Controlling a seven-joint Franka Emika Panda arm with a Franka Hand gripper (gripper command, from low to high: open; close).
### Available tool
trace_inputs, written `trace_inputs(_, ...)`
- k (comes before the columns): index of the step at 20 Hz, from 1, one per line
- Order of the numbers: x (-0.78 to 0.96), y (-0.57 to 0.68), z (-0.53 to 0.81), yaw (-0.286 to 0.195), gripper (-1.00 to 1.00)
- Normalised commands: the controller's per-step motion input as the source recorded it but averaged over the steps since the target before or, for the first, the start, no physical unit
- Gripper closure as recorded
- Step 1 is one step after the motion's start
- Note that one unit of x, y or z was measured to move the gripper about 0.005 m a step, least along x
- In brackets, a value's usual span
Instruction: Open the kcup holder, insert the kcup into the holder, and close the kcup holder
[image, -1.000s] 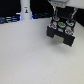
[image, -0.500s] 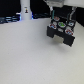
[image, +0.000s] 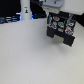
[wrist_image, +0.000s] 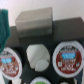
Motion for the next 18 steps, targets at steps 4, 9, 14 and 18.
trace_inputs(4,0.79,0.0,-0.03,0.06,-1.0)
trace_inputs(9,0.63,0.23,-0.1,0.12,-1.0)
trace_inputs(14,0.31,0.21,-0.15,0.218,-1.0)
trace_inputs(18,0.19,0.14,-0.17,0.24,-1.0)
